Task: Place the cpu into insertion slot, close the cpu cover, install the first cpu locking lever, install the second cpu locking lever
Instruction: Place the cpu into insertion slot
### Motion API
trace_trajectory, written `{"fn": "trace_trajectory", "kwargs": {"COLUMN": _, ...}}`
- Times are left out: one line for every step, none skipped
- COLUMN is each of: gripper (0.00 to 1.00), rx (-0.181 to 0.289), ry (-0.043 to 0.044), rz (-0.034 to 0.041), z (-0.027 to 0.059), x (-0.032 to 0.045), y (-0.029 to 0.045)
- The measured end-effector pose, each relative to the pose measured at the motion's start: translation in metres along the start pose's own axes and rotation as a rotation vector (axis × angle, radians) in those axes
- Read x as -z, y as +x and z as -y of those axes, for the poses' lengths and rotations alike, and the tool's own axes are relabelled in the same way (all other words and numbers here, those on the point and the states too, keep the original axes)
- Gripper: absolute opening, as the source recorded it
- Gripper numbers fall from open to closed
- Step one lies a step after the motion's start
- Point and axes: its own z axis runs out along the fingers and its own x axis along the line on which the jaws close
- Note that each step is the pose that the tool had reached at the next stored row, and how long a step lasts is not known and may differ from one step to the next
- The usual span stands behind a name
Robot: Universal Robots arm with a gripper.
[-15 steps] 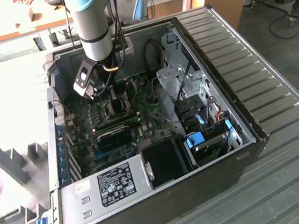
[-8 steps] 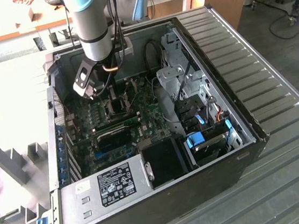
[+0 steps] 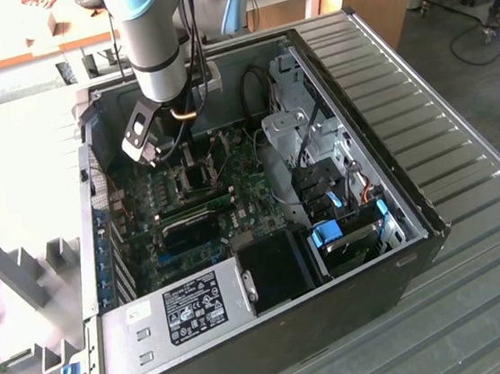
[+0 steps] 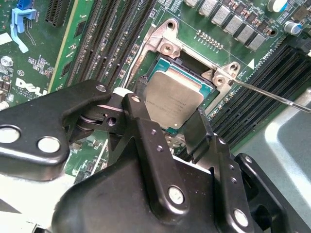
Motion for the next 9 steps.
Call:
{"fn": "trace_trajectory", "kwargs": {"gripper": 0.54, "rx": 0.0, "ry": -0.0005, "rz": 0.0002, "z": 0.0, "x": 0.0002, "y": 0.0}}
{"fn": "trace_trajectory", "kwargs": {"gripper": 0.54, "rx": 0.0, "ry": -0.0012, "rz": 0.0002, "z": 0.0, "x": 0.0004, "y": 0.0}}
{"fn": "trace_trajectory", "kwargs": {"gripper": 0.54, "rx": 0.0, "ry": -0.0022, "rz": -0.0001, "z": 0.0, "x": 0.0004, "y": 0.0}}
{"fn": "trace_trajectory", "kwargs": {"gripper": 0.54, "rx": 0.0, "ry": -0.0032, "rz": -0.0002, "z": 0.0, "x": 0.0003, "y": 0.0}}
{"fn": "trace_trajectory", "kwargs": {"gripper": 0.54, "rx": 0.0, "ry": -0.0042, "rz": -0.0003, "z": 0.0, "x": 0.0004, "y": 0.0}}
{"fn": "trace_trajectory", "kwargs": {"gripper": 0.54, "rx": 0.0, "ry": -0.0055, "rz": -0.0005, "z": 0.0, "x": 0.0004, "y": 0.0}}
{"fn": "trace_trajectory", "kwargs": {"gripper": 0.54, "rx": 0.0, "ry": -0.0075, "rz": -0.0008, "z": 0.0001, "x": 0.0005, "y": 0.0}}
{"fn": "trace_trajectory", "kwargs": {"gripper": 0.54, "rx": 0.0, "ry": -0.0099, "rz": -0.0011, "z": 0.0002, "x": 0.0004, "y": 0.0}}
{"fn": "trace_trajectory", "kwargs": {"gripper": 0.54, "rx": 0.0, "ry": -0.013, "rz": -0.0013, "z": 0.0003, "x": 0.0005, "y": 0.0}}
